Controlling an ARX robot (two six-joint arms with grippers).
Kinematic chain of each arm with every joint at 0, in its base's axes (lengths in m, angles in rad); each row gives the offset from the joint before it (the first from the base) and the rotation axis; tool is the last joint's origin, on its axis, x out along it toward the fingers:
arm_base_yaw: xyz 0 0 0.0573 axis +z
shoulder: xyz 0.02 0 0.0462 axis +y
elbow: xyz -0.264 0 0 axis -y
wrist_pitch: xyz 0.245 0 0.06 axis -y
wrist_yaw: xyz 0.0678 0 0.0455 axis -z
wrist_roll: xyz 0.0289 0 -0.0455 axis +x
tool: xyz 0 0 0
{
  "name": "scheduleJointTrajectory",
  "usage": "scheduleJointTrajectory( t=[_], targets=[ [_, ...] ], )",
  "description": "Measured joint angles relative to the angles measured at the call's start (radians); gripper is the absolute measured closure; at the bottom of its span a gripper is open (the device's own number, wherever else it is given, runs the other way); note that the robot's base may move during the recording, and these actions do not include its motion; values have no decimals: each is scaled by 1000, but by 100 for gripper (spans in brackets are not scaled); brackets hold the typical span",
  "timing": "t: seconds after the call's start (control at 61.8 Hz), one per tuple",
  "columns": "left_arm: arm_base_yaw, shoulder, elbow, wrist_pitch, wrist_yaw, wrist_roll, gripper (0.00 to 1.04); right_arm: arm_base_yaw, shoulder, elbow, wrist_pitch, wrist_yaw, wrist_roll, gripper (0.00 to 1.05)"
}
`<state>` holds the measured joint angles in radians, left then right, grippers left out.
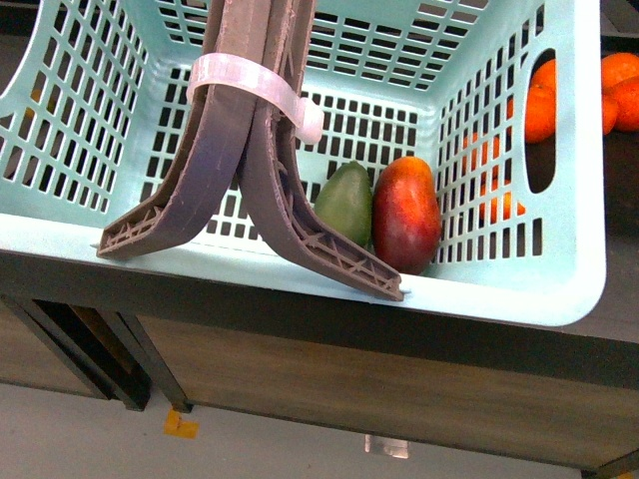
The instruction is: Pick mango and avocado into basket
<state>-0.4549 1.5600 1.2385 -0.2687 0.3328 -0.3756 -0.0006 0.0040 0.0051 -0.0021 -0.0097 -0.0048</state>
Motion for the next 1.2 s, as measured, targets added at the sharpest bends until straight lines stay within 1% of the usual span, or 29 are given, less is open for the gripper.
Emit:
scheduleJointTrajectory(
  t=[0.178,0.21,0.243,0.259,0.291,0.34,0.388,0.485,0.55,0.615,0.631,0.647,0.68,0.744,0.777,0.858,0.874,0.906,0.939,0.955,0.971,1.036,1.068,1.084,1.197],
  targets=[
    [6,0,0,0,-24,1,99,0,0,0,0,0,0,8],
    [13,2,0,0,5,26,99,0,0,0,0,0,0,8],
    [25,11,0,0,95,90,99,0,0,0,0,0,0,8],
    [32,20,3,-1,158,171,99,0,0,0,0,0,0,8],
    [39,40,6,-1,212,327,99,0,0,0,0,0,0,8],
    [40,71,14,9,220,460,100,0,0,0,0,0,0,8],
    [42,101,33,37,219,520,100,0,0,0,0,0,0,8],
    [47,168,91,109,175,496,99,0,0,0,0,0,0,8],
    [49,227,146,180,110,411,99,0,0,0,0,0,0,8],
    [55,306,235,246,7,251,99,0,0,0,0,0,0,8],
    [57,317,250,251,-8,229,99,0,0,0,0,0,0,8],
    [60,340,284,252,-45,185,99,0,0,0,0,0,0,8],
    [68,383,354,246,-113,113,99,0,0,0,0,0,0,8],
    [97,489,546,192,-309,-92,99,0,0,0,0,0,0,8],
    [111,541,644,160,-383,-187,99,0,0,0,0,0,0,8],
    [142,640,837,48,-499,-356,99,0,0,0,0,0,0,8],
    [143,645,848,40,-505,-365,99,0,0,0,0,0,0,8],
    [158,699,947,-28,-547,-432,99,0,0,0,0,0,0,8],
    [167,749,1041,-97,-570,-502,99,0,0,0,0,0,0,8],
    [168,757,1055,-107,-573,-518,99,0,0,0,0,0,0,8],
    [172,805,1141,-166,-587,-565,99,0,0,0,0,0,0,8],
    [172,910,1312,-282,-590,-655,99,0,0,0,0,0,0,8],
    [172,929,1336,-298,-590,-687,99,0,0,0,0,0,0,8],
    [171,963,1381,-323,-579,-737,100,0,0,0,0,0,0,8],
    [165,1039,1484,-407,-570,-868,100,0,0,0,0,0,0,8]
  ],
)
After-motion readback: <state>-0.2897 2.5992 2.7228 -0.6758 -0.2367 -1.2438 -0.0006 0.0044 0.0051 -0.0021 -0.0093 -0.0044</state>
